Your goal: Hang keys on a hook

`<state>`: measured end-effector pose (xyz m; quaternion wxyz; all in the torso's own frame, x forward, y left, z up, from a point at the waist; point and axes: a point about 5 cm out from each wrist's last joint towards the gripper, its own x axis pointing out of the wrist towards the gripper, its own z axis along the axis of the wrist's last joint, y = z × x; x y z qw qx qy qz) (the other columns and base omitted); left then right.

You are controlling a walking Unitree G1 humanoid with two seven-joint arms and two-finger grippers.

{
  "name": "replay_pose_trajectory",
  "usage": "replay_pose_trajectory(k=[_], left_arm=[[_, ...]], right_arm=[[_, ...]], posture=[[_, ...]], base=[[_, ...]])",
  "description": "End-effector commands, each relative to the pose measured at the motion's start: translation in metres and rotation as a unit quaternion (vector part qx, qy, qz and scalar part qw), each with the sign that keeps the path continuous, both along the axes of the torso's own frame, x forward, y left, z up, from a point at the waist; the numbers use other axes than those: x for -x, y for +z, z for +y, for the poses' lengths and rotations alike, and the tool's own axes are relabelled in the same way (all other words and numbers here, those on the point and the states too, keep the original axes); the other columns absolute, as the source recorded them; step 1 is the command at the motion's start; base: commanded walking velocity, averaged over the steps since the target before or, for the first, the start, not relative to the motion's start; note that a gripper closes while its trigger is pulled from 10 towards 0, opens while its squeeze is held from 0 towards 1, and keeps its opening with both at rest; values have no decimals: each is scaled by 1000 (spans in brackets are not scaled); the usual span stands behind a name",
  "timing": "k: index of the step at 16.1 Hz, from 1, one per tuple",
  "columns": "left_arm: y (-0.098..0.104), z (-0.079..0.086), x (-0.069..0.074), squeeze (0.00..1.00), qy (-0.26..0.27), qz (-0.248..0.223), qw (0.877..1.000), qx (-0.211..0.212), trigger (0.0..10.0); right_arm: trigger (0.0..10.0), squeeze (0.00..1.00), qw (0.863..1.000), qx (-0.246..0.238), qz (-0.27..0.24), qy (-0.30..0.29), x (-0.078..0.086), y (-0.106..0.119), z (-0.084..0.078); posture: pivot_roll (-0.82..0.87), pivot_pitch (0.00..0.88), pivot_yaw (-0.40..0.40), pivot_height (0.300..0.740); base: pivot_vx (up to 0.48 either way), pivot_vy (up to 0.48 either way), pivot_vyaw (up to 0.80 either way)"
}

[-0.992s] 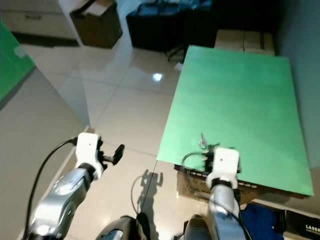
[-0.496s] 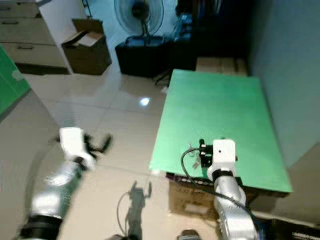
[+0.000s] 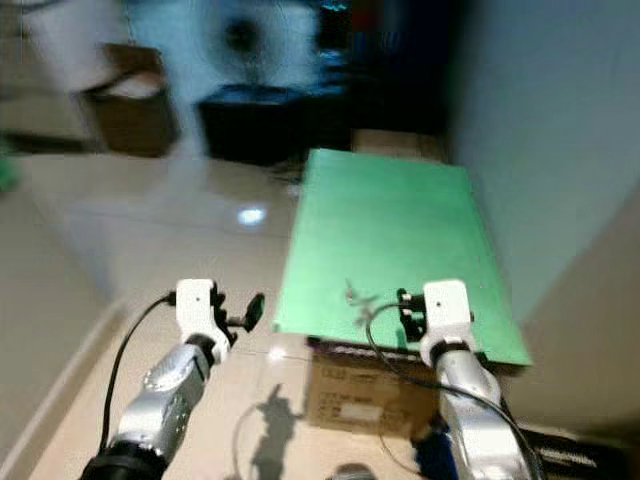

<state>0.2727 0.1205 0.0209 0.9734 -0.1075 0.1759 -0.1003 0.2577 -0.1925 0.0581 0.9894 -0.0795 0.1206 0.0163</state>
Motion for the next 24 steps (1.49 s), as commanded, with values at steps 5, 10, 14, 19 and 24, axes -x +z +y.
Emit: replay_pose_trajectory(k=[5, 10, 14, 19, 24], left_arm=[[21, 15, -21, 0, -26, -44, 997, -61, 10000], [27, 9, -25, 0, -58, -59, 994, -69, 10000], [26, 7, -26, 0, -68, -57, 993, -84, 10000], [27, 8, -27, 0, -58, -56, 993, -89, 10000], [29, 7, -30, 0, -44, -56, 993, -99, 10000]], right_arm=[[10000, 0, 1000, -25, -5, -13, -2, -8, 18], [10000, 0, 999, -28, -5, -25, -2, -13, 20], [10000, 0, 999, -29, -6, -29, -2, -15, 21], [10000, 0, 999, -37, -12, -31, -1, -15, 24], [10000, 0, 999, -36, -12, -23, -5, -15, 28]], posture=[[-317, 0, 97, 740], [-323, 0, 128, 740], [-324, 0, 139, 740], [-319, 0, 138, 740], [-310, 0, 134, 740]], base=[[0, 0, 0], [0, 0, 0], [0, -480, 0], [0, -472, 0], [0, 0, 0]])
